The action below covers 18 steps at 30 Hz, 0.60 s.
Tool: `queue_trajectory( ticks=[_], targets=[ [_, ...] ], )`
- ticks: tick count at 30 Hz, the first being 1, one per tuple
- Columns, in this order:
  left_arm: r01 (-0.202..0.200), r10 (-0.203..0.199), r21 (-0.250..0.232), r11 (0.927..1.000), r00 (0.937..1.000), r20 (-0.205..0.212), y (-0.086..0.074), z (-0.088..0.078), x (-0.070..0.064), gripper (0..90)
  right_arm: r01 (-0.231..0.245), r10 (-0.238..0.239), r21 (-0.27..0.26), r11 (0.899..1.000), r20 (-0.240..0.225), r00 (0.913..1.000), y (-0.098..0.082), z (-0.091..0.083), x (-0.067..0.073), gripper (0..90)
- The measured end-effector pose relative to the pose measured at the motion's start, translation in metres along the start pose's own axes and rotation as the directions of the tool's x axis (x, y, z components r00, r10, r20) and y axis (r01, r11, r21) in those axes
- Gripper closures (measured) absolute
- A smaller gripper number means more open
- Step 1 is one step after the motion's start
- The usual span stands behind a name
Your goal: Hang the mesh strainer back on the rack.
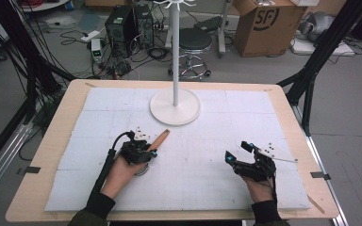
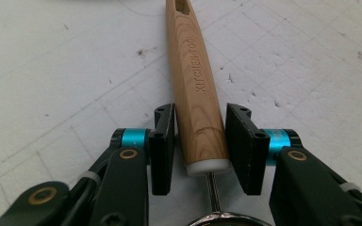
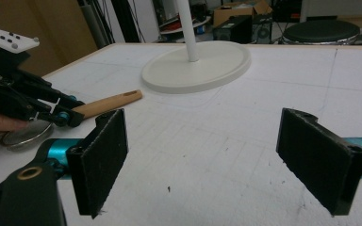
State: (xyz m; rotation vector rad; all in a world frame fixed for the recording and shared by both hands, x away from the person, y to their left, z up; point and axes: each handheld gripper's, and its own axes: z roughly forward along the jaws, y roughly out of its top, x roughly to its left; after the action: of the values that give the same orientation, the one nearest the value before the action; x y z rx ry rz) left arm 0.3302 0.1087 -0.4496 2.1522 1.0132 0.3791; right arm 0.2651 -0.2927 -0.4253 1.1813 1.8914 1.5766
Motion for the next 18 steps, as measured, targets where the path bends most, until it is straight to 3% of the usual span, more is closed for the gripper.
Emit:
queue_trajectory(
  ticks=[7,12,18],
  targets=[
    [-0.023,0.023,0.001,0.9997,0.9997,-0.012,-0.0002,0.0001,-0.0021,66.0,-0.001,0.001,-0.001,1.0,-0.001,1.0,0.0002,-0.0002,0.0007,16.2],
    [-0.021,0.021,-0.001,0.9998,0.9998,-0.002,-0.0003,0.0,-0.0005,69.2,0.002,-0.002,-0.008,1.0,0.004,1.0,0.0007,-0.0012,-0.0003,16.5],
    [-0.054,0.054,0.023,0.9982,0.9985,0.01,0.0035,0.0001,0.001,69.9,0.003,-0.003,-0.01,1.0,0.005,1.0,0.0012,-0.003,-0.0012,16.9]
  ],
)
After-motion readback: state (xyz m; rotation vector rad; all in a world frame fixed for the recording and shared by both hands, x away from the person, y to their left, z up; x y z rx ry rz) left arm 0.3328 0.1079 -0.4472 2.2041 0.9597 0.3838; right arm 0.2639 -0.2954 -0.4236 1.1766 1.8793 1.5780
